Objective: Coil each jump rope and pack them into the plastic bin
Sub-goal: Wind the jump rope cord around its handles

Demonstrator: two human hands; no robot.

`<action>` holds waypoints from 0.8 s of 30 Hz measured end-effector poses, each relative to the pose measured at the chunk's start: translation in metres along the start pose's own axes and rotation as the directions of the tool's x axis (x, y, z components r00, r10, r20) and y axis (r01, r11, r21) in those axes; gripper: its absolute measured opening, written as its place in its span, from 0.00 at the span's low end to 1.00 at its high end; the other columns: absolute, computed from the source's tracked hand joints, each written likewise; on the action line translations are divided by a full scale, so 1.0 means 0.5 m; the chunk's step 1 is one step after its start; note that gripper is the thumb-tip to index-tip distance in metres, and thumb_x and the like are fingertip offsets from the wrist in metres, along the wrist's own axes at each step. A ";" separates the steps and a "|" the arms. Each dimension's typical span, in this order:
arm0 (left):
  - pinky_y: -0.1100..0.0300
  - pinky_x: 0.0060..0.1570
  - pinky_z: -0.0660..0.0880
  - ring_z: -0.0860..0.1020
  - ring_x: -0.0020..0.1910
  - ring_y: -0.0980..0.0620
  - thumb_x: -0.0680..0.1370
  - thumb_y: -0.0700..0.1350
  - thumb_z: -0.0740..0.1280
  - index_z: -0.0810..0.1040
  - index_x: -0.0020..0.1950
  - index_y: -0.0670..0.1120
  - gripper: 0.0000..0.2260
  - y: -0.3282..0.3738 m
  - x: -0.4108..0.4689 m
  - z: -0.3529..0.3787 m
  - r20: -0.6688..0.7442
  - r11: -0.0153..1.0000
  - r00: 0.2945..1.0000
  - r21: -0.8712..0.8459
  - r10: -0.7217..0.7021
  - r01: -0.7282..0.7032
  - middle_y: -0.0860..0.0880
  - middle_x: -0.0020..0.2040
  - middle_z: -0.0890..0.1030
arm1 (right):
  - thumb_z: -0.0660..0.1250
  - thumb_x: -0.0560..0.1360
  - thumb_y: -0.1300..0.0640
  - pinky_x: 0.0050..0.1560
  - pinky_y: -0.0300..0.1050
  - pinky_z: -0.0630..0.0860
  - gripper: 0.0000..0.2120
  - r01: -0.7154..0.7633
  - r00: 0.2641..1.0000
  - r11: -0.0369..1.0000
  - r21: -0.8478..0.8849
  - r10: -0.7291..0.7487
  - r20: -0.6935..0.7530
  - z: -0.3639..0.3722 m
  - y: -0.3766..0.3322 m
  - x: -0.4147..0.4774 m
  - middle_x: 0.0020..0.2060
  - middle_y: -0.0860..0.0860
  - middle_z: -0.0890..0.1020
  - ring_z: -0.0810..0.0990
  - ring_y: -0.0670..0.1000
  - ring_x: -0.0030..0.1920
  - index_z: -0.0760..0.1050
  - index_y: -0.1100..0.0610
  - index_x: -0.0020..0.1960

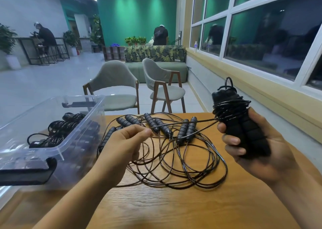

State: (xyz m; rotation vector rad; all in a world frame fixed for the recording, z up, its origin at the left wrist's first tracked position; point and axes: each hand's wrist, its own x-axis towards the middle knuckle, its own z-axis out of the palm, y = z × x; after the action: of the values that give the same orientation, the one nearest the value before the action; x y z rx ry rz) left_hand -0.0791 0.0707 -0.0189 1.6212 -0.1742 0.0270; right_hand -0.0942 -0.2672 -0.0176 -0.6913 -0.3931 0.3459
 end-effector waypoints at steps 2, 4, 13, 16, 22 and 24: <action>0.62 0.34 0.71 0.73 0.31 0.57 0.79 0.51 0.72 0.86 0.49 0.53 0.04 -0.008 0.003 -0.002 -0.045 0.973 0.995 0.218 0.092 -0.080 0.53 0.34 0.79 | 0.70 0.83 0.46 0.35 0.43 0.79 0.29 0.015 0.999 0.999 -0.030 -0.016 -0.041 0.008 0.000 0.000 0.55 0.63 0.81 0.79 0.52 0.40 0.70 0.53 0.80; 0.61 0.43 0.78 0.80 0.41 0.61 0.80 0.58 0.69 0.84 0.51 0.59 0.06 -0.020 0.009 -0.004 -0.049 0.856 0.972 0.485 0.229 -0.177 0.57 0.43 0.84 | 0.74 0.80 0.46 0.34 0.42 0.78 0.31 0.018 0.997 0.998 -0.068 -0.023 -0.074 0.019 0.005 0.000 0.55 0.62 0.81 0.79 0.52 0.39 0.72 0.53 0.80; 0.53 0.53 0.79 0.77 0.49 0.62 0.72 0.83 0.50 0.69 0.71 0.65 0.35 -0.041 -0.007 0.023 0.219 0.488 0.975 0.847 0.047 -0.214 0.61 0.48 0.78 | 0.77 0.77 0.45 0.33 0.43 0.79 0.30 -0.075 0.996 0.988 -0.133 0.069 -0.052 0.059 0.044 0.000 0.54 0.64 0.82 0.80 0.53 0.39 0.78 0.57 0.74; 0.57 0.53 0.79 0.78 0.51 0.61 0.73 0.76 0.64 0.67 0.70 0.67 0.29 -0.045 -0.014 0.027 0.275 0.525 0.960 0.825 -0.050 -0.209 0.60 0.51 0.79 | 0.76 0.79 0.44 0.34 0.43 0.79 0.29 -0.148 0.989 0.980 -0.135 0.150 -0.002 0.060 0.072 0.001 0.54 0.64 0.82 0.80 0.53 0.39 0.77 0.57 0.75; 0.60 0.69 0.73 0.72 0.68 0.68 0.73 0.59 0.77 0.61 0.74 0.71 0.36 -0.045 -0.029 0.050 0.370 0.663 0.929 0.691 0.017 -0.288 0.65 0.70 0.74 | 0.70 0.83 0.44 0.36 0.42 0.79 0.28 -0.269 0.957 0.960 -0.082 0.276 0.089 0.072 0.110 0.002 0.56 0.65 0.81 0.82 0.54 0.41 0.74 0.57 0.77; 0.59 0.71 0.71 0.69 0.70 0.70 0.74 0.58 0.77 0.62 0.74 0.70 0.34 -0.037 -0.037 0.061 0.381 0.713 0.920 0.618 0.097 -0.331 0.67 0.70 0.74 | 0.67 0.85 0.44 0.37 0.42 0.80 0.27 -0.296 0.946 0.954 -0.042 0.299 0.129 0.075 0.117 0.002 0.57 0.65 0.81 0.82 0.54 0.43 0.72 0.59 0.78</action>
State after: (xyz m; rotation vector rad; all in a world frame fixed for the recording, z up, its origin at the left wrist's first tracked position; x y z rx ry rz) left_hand -0.0976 0.0429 -0.0412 2.3296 -0.6811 0.0052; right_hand -0.1207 -0.2044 -0.0302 -0.7526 -0.4211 0.6783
